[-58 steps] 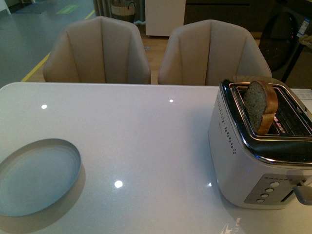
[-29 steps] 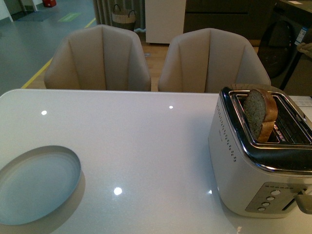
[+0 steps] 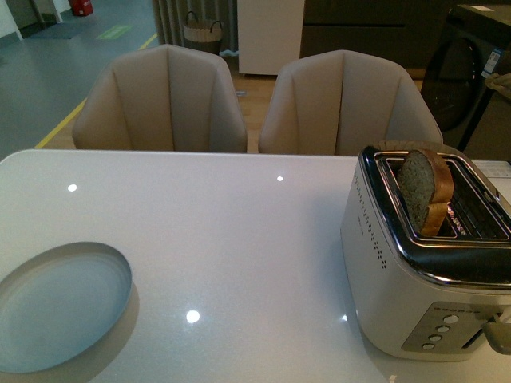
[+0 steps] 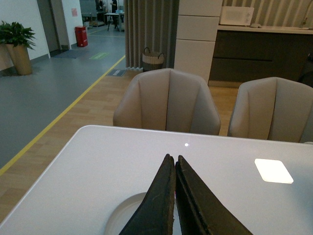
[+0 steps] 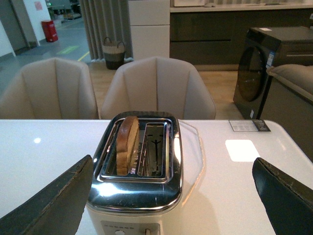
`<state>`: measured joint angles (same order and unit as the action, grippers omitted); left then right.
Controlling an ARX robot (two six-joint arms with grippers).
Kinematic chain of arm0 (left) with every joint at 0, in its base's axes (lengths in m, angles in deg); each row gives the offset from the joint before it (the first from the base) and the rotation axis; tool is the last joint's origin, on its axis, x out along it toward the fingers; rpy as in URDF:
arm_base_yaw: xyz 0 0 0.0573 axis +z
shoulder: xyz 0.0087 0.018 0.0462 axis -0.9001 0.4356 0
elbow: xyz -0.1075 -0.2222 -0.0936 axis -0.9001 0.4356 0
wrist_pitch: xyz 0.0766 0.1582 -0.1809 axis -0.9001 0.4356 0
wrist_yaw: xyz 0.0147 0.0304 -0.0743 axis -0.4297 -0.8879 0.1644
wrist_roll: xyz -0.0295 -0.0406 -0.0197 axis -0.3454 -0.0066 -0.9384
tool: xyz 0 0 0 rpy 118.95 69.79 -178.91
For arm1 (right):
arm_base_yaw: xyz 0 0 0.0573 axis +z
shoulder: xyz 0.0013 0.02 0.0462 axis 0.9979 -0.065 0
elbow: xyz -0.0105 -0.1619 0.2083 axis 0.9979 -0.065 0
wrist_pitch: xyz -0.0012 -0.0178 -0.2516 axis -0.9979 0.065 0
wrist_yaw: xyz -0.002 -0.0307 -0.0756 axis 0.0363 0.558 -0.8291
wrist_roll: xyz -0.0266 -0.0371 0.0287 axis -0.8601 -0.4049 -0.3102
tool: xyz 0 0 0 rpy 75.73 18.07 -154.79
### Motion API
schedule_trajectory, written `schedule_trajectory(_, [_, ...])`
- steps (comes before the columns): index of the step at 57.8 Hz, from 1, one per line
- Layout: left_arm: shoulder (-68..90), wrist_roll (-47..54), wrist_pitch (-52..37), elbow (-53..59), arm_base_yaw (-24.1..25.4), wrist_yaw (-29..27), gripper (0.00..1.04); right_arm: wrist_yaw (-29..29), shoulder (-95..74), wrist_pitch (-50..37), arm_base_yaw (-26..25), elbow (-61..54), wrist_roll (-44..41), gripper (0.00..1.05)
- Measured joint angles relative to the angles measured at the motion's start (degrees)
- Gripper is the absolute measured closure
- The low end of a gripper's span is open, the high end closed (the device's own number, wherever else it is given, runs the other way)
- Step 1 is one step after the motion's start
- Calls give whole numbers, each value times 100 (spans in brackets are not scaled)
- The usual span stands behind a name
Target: Left arm holds plate, right arm toasts bread
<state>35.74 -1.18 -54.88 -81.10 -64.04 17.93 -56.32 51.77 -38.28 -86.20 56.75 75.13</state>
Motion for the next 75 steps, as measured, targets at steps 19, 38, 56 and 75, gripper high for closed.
schedule_trajectory(19, [-796, 0, 920, -2, 0, 0, 102, 0, 0, 0, 0, 0, 0, 9])
schedule_trajectory(38, [-1462, 2, 1493, -2, 0, 0, 102, 0, 0, 0, 2, 0, 0, 9])
schedule_trajectory(56, [-1462, 2, 1493, -2, 0, 0, 77, 0, 0, 0, 2, 0, 0, 9])
schedule_trajectory(75, [-1462, 2, 1493, -2, 0, 0, 9, 0, 0, 0, 2, 0, 0, 9])
